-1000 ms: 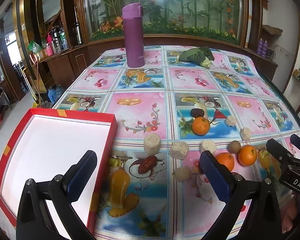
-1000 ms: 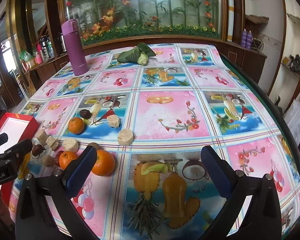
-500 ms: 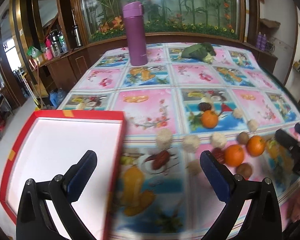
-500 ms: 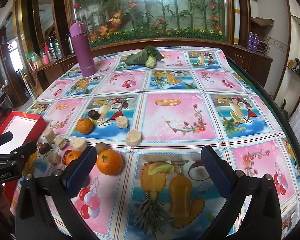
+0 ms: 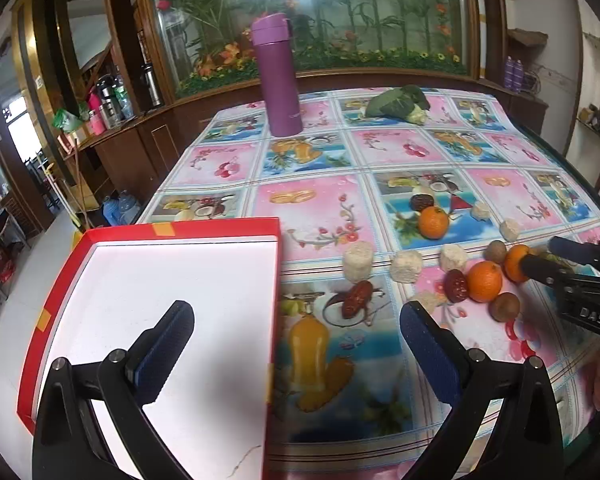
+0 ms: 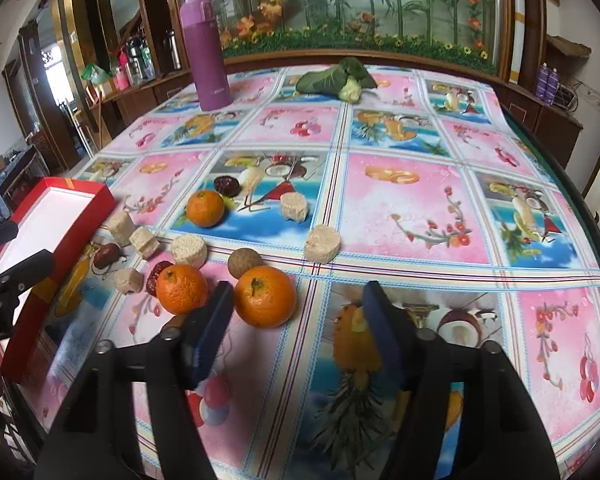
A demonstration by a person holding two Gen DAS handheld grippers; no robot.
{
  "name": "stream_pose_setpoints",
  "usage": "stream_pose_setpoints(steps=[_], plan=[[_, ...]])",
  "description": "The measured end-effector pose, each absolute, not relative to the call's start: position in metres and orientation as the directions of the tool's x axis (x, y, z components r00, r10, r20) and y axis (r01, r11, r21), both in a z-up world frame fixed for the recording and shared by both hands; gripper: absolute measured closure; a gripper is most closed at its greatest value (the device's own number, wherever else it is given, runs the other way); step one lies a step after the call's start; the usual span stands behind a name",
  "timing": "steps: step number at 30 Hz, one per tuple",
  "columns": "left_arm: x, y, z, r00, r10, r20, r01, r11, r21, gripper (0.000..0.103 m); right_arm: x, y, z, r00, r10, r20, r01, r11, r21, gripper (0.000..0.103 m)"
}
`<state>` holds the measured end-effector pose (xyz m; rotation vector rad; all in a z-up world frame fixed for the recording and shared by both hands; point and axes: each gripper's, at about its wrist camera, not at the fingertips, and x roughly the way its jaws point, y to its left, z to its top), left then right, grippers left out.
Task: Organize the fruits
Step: 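Grasp a mandarin orange with the right tool while the left tool approaches the fruits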
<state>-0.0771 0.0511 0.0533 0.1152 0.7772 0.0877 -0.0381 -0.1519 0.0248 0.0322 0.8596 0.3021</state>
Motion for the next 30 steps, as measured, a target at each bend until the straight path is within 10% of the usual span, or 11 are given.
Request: stream_pose_setpoints(steps=[12,30], plan=[[-0.08,0.04,0.049,0.7,0.1,-0.707,0.009,0.989,0.148,0.001,-0.029,-0.136,0.011,0.565,0.285,-0.774,-0.293,0.947,0.135,0.065],[-0.076,-0.035,0.033,0.603,-0.106,-0.791,0.198,0.98,0.019,0.005,-0.026,-0.23,0.039,0.721,0.174,-0.671,0.071,0.944,0.321,0.066]])
